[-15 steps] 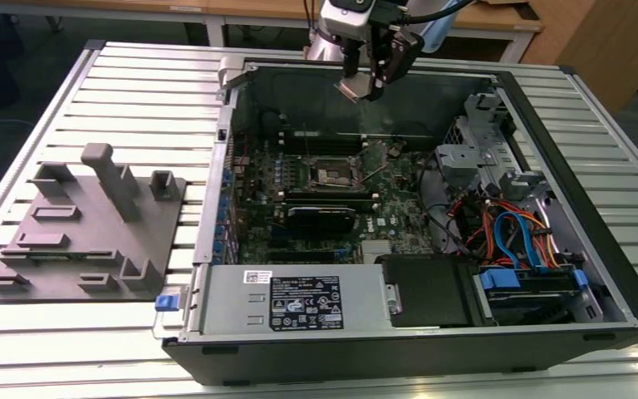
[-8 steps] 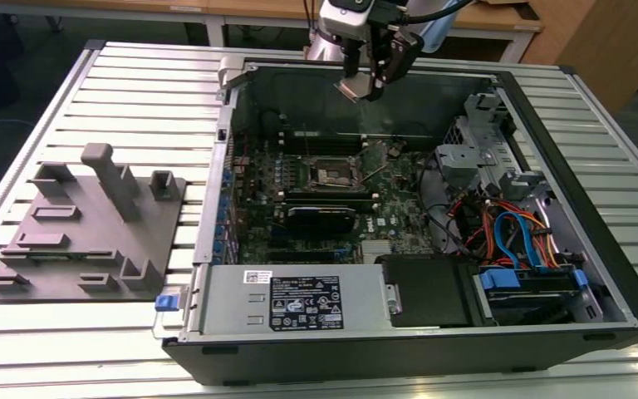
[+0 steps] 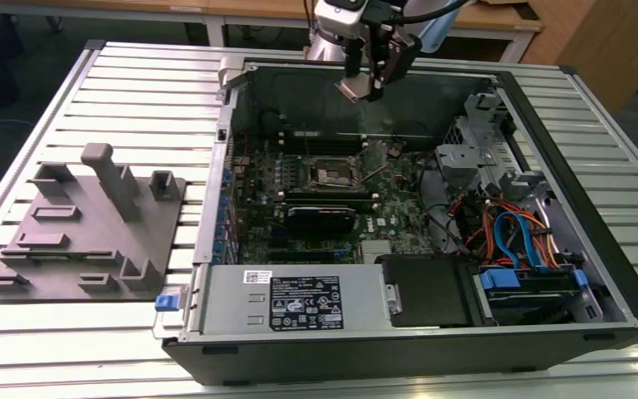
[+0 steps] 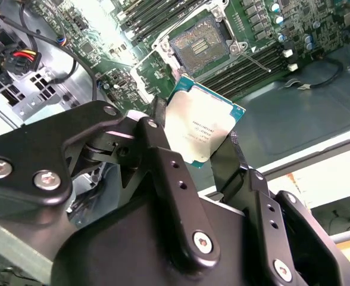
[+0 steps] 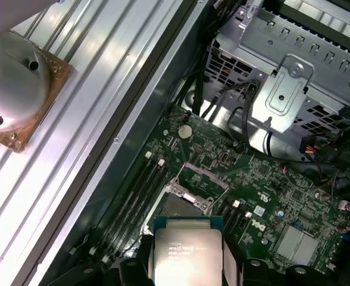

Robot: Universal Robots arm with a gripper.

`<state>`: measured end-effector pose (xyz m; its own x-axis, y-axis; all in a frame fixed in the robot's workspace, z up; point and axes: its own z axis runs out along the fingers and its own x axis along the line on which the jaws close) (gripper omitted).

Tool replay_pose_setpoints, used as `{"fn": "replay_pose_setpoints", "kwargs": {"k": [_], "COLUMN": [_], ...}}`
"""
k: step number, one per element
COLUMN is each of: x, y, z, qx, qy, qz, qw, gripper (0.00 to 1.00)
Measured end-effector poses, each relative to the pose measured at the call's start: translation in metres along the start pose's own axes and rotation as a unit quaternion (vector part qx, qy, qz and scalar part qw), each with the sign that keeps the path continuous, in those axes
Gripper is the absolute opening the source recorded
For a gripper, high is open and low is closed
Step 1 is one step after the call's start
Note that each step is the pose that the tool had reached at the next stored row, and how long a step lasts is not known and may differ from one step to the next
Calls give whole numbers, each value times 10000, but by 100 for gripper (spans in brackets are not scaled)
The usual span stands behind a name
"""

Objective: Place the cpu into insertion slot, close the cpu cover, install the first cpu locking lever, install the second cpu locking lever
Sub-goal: 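Place the cpu into insertion slot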

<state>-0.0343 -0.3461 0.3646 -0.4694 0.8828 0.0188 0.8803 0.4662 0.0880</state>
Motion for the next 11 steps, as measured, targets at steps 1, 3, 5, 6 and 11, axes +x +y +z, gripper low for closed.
{"fn": "replay_pose_setpoints", "kwargs": {"k": [1, 3, 5, 6, 11], "x": [0, 0, 0, 0, 0], "y": [0, 0, 0, 0, 0], "z": [0, 0, 0, 0, 0], "qx": [-1, -2, -3, -3, -3], "qy": [-4, -10, -14, -15, -15], "qz": [43, 118, 159, 162, 166], "qw": [10000, 9999, 9999, 9999, 9999], "gripper": [54, 54, 54, 54, 54]}}
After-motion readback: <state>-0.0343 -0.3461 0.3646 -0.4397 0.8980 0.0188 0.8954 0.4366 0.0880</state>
